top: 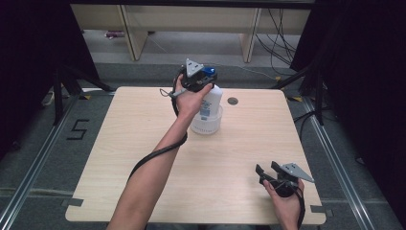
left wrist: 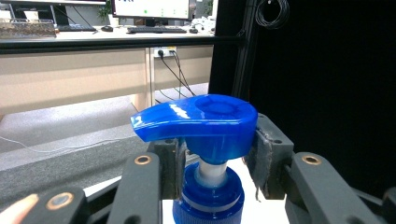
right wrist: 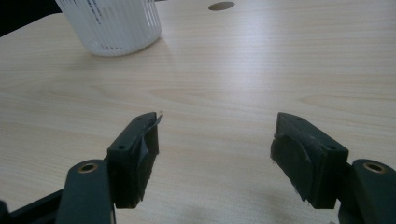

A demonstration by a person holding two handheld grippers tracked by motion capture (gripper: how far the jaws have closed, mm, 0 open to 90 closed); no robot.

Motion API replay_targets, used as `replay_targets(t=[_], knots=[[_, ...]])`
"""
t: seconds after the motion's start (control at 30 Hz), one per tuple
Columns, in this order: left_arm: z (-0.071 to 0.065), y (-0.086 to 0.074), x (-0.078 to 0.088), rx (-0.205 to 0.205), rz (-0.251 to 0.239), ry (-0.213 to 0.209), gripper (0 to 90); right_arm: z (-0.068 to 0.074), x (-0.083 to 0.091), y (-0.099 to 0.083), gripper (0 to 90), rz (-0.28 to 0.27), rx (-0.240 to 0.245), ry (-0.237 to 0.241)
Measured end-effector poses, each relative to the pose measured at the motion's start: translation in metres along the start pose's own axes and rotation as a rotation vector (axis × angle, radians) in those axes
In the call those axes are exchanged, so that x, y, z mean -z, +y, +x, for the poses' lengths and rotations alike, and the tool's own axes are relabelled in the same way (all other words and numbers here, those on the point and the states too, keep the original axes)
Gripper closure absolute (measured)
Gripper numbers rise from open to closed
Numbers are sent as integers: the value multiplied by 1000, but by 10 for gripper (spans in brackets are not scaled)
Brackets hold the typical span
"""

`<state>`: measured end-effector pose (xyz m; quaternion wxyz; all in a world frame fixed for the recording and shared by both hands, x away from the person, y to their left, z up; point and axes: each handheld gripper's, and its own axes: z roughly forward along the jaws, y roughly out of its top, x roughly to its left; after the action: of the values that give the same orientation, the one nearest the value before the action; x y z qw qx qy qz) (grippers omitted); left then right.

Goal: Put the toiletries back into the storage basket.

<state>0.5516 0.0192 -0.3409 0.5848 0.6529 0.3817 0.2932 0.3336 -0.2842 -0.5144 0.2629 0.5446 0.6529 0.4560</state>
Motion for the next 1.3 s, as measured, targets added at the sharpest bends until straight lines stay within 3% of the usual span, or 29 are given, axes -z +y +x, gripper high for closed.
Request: replay_targets(t=[0.33, 0.77, 0.83, 1.0, 1.13, 1.27, 1.3], knots=[[4, -4, 6, -1, -12, 20, 594, 2, 2, 0, 321, 7, -9, 13], [3, -6, 10, -46, 0, 39, 569, 2, 1, 0, 320, -5, -5, 10], [4, -7, 9, -7, 6, 30, 506, 2, 0, 0, 320, -7, -7, 12], [8, -9, 9, 18, 7, 35, 396, 2, 0, 0, 318, -13, -8, 13], [11, -9, 12, 24, 6, 39, 371, 1, 2, 1, 319, 14, 4, 4], [13, -10, 16, 31, 16, 32, 360, 2, 0, 0, 318, -10, -6, 11], [13, -9, 18, 28, 17, 31, 358, 1, 2, 1, 318, 15, 6, 0]])
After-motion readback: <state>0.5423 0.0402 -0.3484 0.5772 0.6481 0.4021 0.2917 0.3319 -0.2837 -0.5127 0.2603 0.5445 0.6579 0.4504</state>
